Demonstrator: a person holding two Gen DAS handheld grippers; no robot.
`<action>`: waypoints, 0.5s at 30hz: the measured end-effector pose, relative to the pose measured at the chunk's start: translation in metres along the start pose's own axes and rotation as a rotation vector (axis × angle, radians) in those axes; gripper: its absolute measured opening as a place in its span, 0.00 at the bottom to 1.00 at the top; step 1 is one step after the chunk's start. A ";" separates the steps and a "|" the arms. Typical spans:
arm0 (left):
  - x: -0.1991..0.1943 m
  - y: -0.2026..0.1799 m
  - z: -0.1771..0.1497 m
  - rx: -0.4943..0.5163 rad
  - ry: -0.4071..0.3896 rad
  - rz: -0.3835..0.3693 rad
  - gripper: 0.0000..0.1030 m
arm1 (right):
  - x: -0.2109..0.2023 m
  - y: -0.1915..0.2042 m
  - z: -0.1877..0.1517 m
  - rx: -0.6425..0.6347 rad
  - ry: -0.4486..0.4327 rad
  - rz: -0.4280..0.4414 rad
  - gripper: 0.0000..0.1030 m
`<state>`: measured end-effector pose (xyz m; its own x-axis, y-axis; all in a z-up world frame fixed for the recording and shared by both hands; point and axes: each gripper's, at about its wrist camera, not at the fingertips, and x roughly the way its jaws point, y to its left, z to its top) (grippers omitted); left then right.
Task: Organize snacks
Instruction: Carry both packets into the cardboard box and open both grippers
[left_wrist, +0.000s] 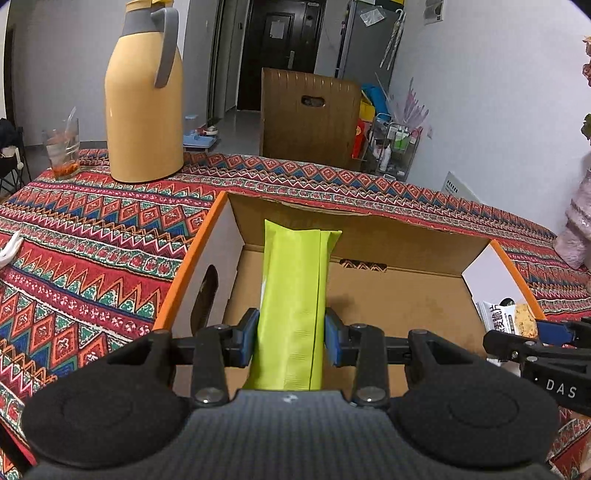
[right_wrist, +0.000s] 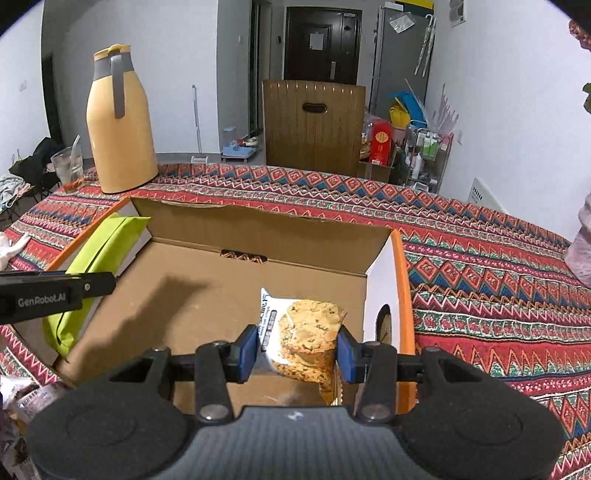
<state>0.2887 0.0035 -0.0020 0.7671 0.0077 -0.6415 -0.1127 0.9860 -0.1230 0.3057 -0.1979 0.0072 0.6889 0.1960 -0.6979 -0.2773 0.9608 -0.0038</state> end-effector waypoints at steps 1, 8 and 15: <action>0.000 0.000 -0.001 0.001 0.004 0.001 0.37 | 0.000 0.000 -0.001 0.001 0.004 0.000 0.42; -0.008 -0.002 -0.001 0.010 -0.019 -0.006 0.55 | 0.003 -0.004 -0.004 0.017 0.007 0.001 0.50; -0.032 -0.007 0.000 0.011 -0.096 -0.009 1.00 | -0.012 -0.008 -0.007 0.040 -0.047 -0.002 0.92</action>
<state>0.2655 -0.0035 0.0194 0.8251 0.0145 -0.5648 -0.0993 0.9878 -0.1198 0.2951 -0.2097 0.0103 0.7207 0.2021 -0.6631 -0.2496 0.9681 0.0238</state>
